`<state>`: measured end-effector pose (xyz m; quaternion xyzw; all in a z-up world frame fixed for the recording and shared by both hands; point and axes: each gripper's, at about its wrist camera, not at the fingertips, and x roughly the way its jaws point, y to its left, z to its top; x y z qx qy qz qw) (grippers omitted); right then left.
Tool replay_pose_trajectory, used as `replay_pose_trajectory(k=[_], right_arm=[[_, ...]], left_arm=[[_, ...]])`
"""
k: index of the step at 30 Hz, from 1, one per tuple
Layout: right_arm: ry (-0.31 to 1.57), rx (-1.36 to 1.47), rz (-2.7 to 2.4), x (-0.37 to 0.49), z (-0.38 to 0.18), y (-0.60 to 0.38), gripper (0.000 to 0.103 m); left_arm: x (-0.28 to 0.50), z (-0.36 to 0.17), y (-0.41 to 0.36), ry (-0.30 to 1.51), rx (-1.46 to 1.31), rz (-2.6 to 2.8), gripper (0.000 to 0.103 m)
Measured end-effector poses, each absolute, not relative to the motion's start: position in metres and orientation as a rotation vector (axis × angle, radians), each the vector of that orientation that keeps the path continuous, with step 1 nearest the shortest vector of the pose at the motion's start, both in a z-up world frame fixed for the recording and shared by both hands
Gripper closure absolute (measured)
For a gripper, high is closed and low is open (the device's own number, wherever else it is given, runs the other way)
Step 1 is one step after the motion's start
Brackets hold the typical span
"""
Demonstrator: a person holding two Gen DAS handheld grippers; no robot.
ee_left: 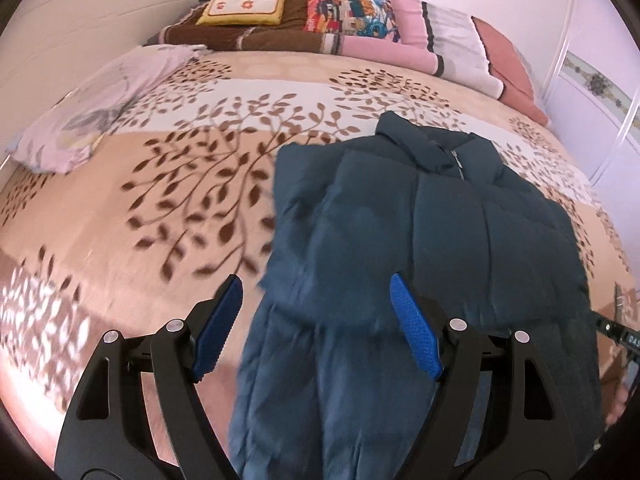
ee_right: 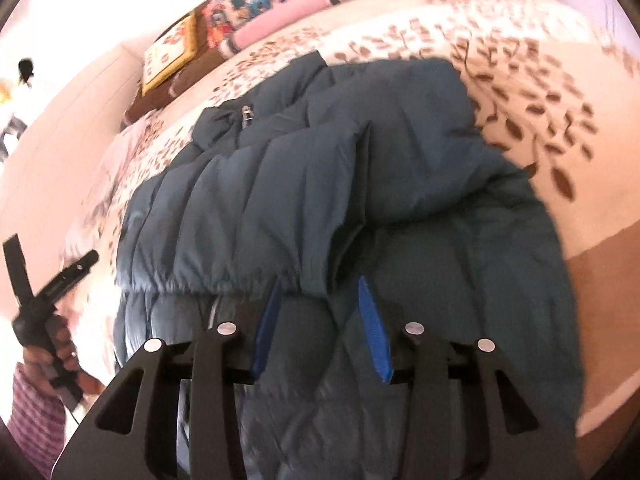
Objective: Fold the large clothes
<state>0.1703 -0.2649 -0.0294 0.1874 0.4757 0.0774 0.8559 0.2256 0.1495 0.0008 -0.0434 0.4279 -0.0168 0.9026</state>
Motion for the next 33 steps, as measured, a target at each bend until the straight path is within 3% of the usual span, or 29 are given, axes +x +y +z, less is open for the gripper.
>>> replay_pose_trajectory(k=[10,19,28,33], right_arm=[[1.003,0.263,0.216,0.086,-0.015,-0.275,0.055],[1.035,0.241,0.219,0.033,-0.015,-0.305,0.054],[1.125,0.216,0.111,-0.017,-0.031,-0.348,0.042],[1.181,0.309,0.100,-0.036,-0.049,-0.369,0.040]], left_arm=[[0.120,0.001,0.190,0.936,-0.154,0.016,0.026],[0.049,-0.031,0.195,1.086,-0.190,-0.010,0.026],[0.017,-0.060,0.188,1.164,-0.224,-0.015,0.026],[0.012,-0.066,0.187,1.180,-0.241,-0.012,0.026]])
